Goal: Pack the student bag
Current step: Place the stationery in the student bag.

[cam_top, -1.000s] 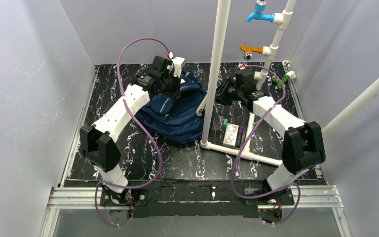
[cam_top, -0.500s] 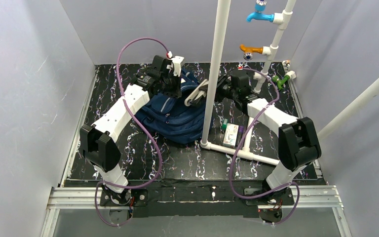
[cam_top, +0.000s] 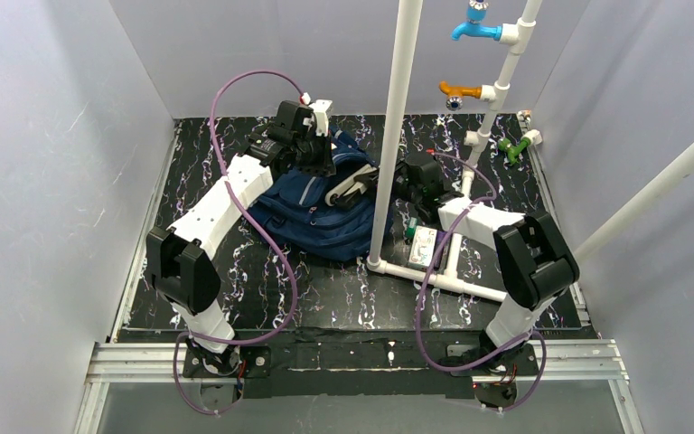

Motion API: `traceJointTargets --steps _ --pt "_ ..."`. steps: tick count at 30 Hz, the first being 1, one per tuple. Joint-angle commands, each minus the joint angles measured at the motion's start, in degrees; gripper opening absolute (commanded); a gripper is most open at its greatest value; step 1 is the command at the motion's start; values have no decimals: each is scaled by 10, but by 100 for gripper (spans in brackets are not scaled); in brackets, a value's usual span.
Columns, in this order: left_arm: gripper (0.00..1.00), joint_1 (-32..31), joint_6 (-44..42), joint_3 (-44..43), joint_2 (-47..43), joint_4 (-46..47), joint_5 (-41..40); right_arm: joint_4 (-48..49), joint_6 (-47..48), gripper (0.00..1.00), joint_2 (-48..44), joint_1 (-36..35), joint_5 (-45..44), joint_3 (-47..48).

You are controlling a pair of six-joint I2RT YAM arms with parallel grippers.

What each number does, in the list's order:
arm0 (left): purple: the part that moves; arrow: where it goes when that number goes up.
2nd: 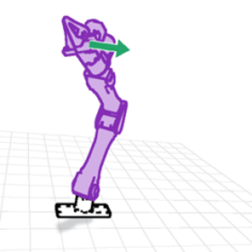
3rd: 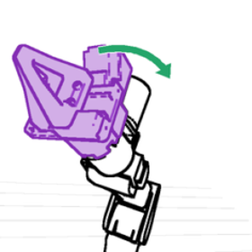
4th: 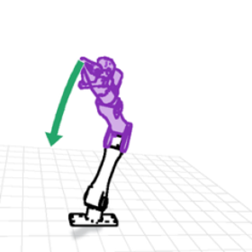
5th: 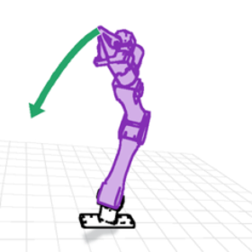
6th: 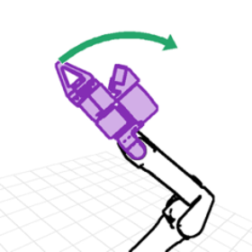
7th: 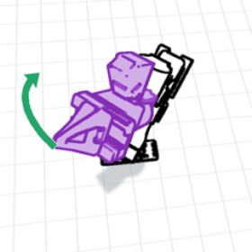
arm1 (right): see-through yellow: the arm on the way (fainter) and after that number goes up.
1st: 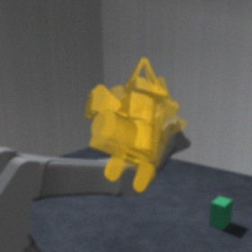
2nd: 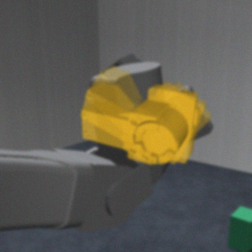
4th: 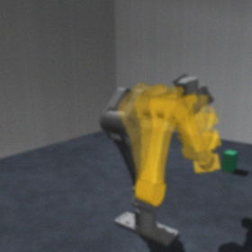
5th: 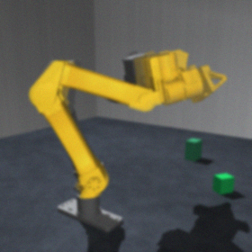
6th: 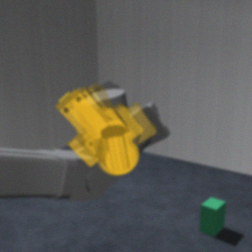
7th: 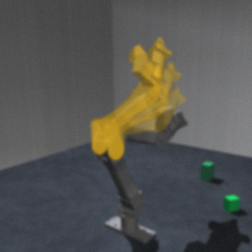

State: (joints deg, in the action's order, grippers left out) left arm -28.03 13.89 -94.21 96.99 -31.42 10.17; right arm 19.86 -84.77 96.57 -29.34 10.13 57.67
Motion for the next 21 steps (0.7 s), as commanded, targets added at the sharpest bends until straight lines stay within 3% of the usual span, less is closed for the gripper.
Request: traceJointTargets --steps 1,10,14,17,21 --pt "0 -7 21 -12 -47 59 59 70 -25 1 7 -10 -16 -3" --pt "0 -7 13 -10 -46 54 118 269 11 5 151 -19 -66 69" --pt "0 5 -12 -11 -50 37 136 308 27 27 174 -17 -56 63" --pt "0 8 -12 -12 -48 28 138 218 69 48 150 -15 -42 56" --pt "0 10 -4 5 -51 39 141 127 132 62 119 -14 13 50"
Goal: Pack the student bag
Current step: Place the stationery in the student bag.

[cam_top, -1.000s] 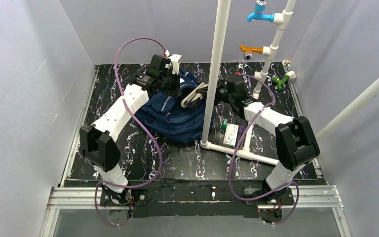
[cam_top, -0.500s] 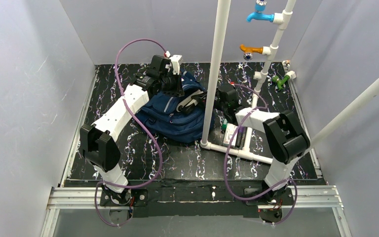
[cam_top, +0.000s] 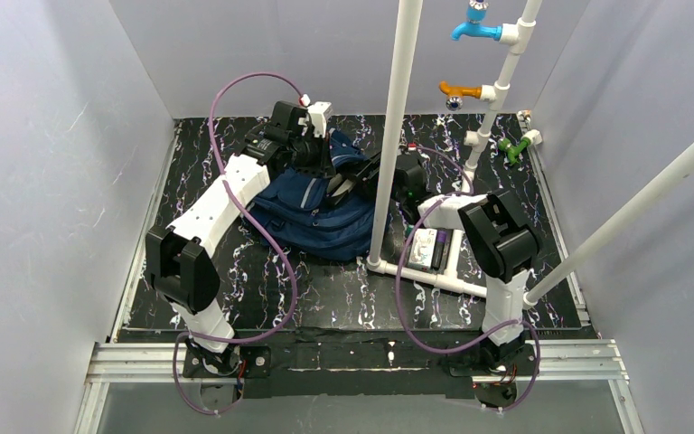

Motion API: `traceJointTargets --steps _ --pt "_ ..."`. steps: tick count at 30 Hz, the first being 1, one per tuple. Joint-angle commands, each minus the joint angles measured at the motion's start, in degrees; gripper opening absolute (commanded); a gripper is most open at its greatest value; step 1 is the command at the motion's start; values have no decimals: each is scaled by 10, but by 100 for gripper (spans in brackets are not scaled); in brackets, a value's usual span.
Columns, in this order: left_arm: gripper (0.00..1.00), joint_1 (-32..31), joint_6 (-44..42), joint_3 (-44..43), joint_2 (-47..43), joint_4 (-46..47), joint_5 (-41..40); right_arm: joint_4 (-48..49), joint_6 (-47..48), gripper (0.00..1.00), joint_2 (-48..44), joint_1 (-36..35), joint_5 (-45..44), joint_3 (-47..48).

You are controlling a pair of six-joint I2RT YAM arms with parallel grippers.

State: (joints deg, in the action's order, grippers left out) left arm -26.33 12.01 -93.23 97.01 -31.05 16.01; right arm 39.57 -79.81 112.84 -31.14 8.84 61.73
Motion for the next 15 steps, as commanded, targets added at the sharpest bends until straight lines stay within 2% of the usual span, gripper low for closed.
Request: traceJointTargets --steps 1,7,11,12,13,15 --pt "0 -6 16 0 -53 38 82 -82 97 63 -49 4 39 5" --pt "0 1 15 13 -61 43 88 -150 163 66 -82 4 73 -3" --pt "0 4 17 15 -63 45 94 -133 160 60 -85 2 66 -6" --pt "0 4 20 16 -63 48 99 -120 151 55 -75 2 69 -1" --pt "0 4 23 17 -62 51 106 -85 137 46 -63 2 69 0" --pt "0 4 28 21 -61 55 121 -11 90 18 -28 0 68 8"
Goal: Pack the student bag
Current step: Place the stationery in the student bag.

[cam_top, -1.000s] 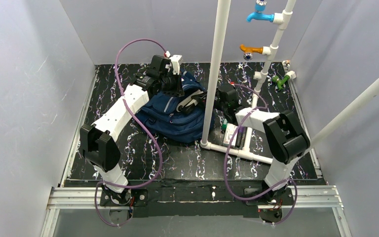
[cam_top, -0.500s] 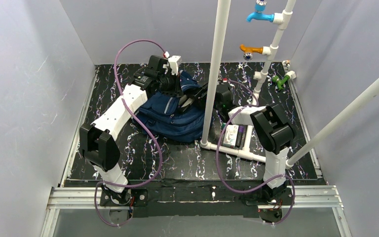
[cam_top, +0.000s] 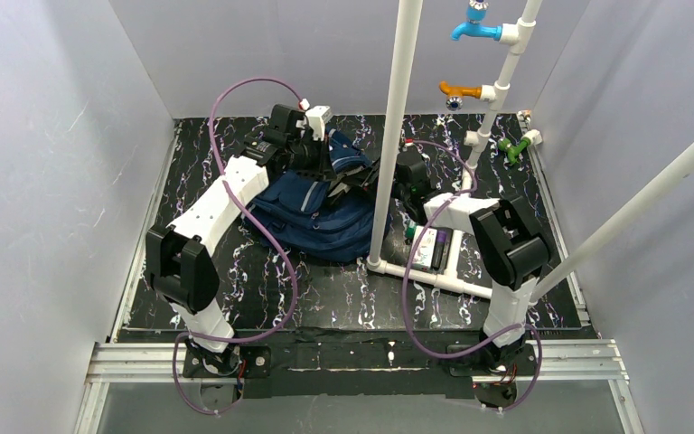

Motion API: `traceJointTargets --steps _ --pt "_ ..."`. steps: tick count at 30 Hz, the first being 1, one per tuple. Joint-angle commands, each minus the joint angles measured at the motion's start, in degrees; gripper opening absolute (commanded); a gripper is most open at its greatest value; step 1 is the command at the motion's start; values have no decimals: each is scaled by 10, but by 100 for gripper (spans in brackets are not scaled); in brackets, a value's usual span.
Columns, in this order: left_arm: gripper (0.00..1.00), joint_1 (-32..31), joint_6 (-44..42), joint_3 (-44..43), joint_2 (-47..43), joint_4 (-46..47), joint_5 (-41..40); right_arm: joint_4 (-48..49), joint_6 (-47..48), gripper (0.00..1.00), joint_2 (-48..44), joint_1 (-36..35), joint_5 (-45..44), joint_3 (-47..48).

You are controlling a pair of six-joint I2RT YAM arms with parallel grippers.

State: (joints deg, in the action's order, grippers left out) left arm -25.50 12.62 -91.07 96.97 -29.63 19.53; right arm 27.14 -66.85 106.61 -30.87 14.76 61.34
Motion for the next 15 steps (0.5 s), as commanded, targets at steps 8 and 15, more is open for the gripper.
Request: traceJointTargets --steps 8,15 --pt "0 -1 13 32 -83 37 76 311 -163 1 142 -17 -86 62" --pt "0 2 8 24 -79 30 83 358 -174 13 143 -14 -122 36"
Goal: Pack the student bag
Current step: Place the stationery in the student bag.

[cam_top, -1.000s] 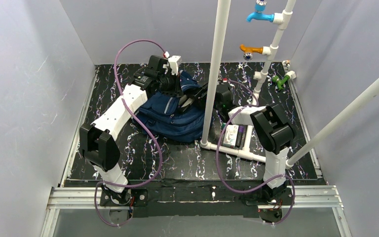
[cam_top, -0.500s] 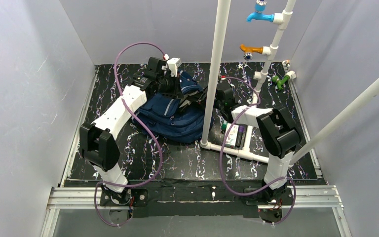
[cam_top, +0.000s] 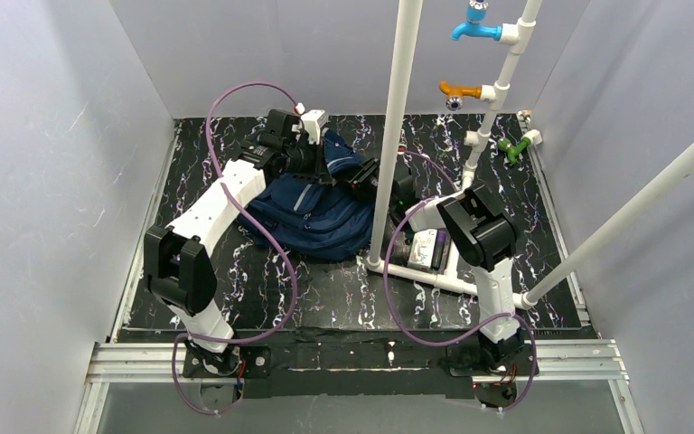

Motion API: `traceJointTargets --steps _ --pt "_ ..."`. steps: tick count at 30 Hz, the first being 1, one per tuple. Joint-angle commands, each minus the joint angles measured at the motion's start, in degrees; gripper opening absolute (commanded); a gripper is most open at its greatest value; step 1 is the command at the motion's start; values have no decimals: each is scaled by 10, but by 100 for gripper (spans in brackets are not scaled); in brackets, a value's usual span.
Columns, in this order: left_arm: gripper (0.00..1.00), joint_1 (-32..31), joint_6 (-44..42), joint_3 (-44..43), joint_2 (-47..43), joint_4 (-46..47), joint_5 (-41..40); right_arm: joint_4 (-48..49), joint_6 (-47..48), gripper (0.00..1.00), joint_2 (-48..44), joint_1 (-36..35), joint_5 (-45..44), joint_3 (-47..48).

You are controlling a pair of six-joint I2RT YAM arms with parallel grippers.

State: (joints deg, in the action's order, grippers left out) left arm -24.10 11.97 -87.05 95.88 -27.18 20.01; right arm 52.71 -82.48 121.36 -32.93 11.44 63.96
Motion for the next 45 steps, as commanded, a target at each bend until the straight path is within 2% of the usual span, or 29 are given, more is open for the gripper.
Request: traceJointTargets --steps 1,3,5,7,10,13,14,17,19,22,24,28,31,33,36,39,41,43,45 --pt "0 -11 9 -12 -73 6 76 110 -16 13 -2 11 -94 12" --pt "0 -11 2 -5 -81 5 78 139 -16 12 14 19 -87 32" --pt "0 -10 -3 -4 -84 -4 79 131 -12 16 28 22 -62 61" --pt "0 -10 -4 -1 -87 -6 73 61 14 28 9 21 -33 70" --pt "0 -7 1 -5 -86 0 70 -59 57 42 -49 19 -15 34" --pt "0 -6 11 -10 -80 8 74 -175 124 50 -86 21 25 28" --pt "0 -5 14 -11 -79 12 76 -215 150 55 -98 21 28 28" --pt "0 -5 21 -14 -76 19 80 -283 205 66 -117 25 52 32" --pt "0 -4 21 -13 -78 19 80 -337 239 70 -119 30 76 45" --pt "0 -2 21 -8 -82 19 79 -371 271 71 -141 33 76 35" --pt "0 -1 22 -4 -86 20 81 -381 282 67 -155 33 71 25" --pt "0 -1 29 0 -82 25 93 -319 282 46 -153 30 77 12" --pt "0 -1 40 1 -76 33 105 -272 252 28 -112 26 100 38" --pt "0 -1 44 -1 -74 37 111 -245 233 21 -83 18 109 62" --pt "0 -1 47 -3 -69 38 134 -201 216 20 -45 5 95 104" --pt "0 -1 52 4 -69 38 137 -114 168 20 -7 4 83 137" --pt "0 -1 53 15 -75 38 130 -98 150 21 -9 7 70 135" --pt "0 -1 45 19 -81 32 114 -139 167 27 -43 10 51 112" --pt "0 3 40 21 -84 28 101 -233 215 33 -82 19 53 98"
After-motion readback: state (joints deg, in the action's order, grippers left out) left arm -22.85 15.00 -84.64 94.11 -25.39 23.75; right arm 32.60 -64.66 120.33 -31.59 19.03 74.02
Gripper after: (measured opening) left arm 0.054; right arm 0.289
